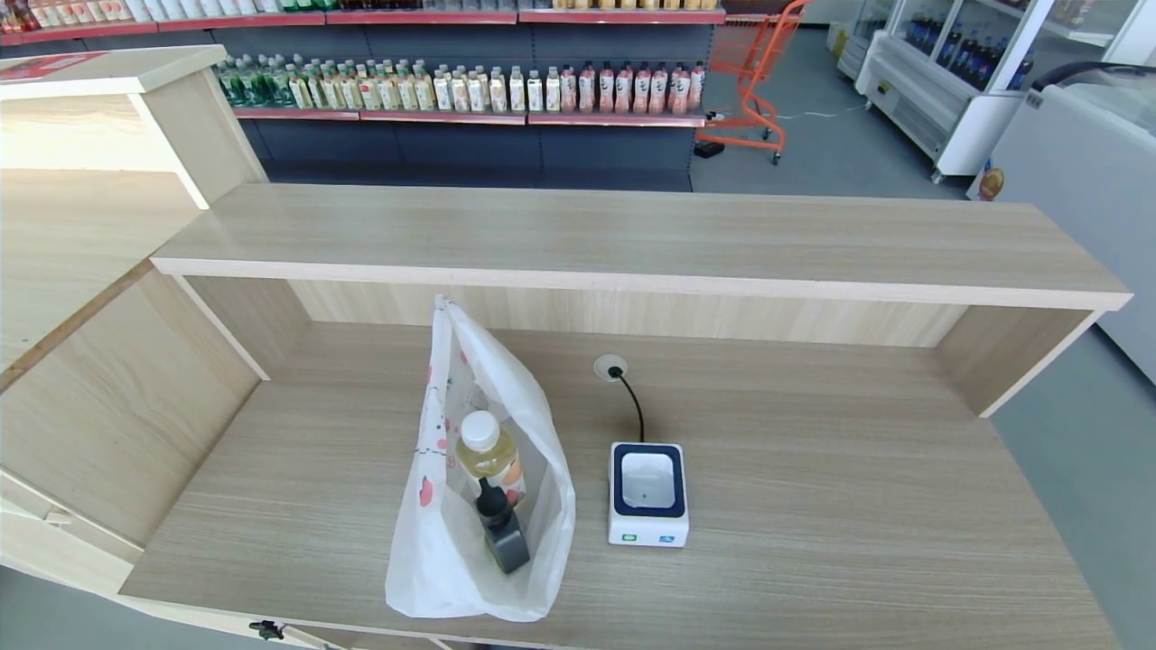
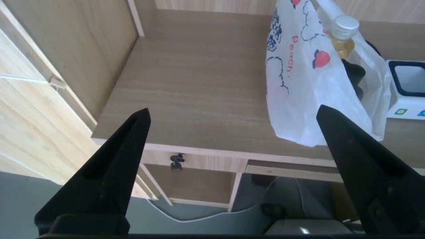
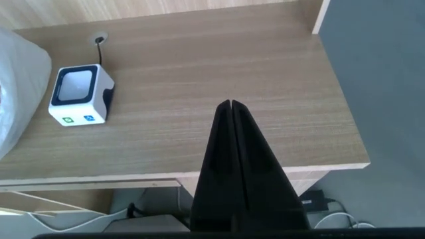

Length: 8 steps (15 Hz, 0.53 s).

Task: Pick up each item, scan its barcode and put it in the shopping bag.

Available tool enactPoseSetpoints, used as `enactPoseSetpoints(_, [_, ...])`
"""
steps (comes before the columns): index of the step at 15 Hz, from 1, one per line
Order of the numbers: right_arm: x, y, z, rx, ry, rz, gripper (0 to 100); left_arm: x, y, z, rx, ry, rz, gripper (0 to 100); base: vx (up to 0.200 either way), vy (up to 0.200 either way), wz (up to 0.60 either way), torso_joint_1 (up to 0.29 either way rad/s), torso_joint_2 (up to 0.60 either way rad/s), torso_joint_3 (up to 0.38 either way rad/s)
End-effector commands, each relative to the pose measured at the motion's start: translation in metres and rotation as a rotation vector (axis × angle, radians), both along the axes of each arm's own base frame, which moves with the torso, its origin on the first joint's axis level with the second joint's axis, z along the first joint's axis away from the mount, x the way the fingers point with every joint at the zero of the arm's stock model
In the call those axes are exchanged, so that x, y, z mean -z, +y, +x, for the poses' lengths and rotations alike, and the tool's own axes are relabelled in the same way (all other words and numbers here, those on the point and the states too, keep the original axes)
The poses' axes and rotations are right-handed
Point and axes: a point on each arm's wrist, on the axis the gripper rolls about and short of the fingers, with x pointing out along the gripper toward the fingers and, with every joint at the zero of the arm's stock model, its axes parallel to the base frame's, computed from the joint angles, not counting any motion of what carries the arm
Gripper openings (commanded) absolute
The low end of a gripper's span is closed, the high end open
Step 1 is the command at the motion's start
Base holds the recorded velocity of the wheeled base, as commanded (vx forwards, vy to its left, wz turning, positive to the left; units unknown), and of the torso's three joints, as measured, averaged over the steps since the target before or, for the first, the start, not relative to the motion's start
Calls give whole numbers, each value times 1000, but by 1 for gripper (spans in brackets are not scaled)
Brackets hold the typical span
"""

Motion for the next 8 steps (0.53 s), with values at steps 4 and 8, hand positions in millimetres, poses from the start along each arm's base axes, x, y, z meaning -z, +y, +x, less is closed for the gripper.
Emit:
enactPoseSetpoints(4, [0,0,0,1,1,28,0,0,0,0,-1,0,0,100,0,0,0,0,0,0])
enactPoseSetpoints(8, [0,0,0,1,1,28,0,0,0,0,-1,0,0,100,0,0,0,0,0,0])
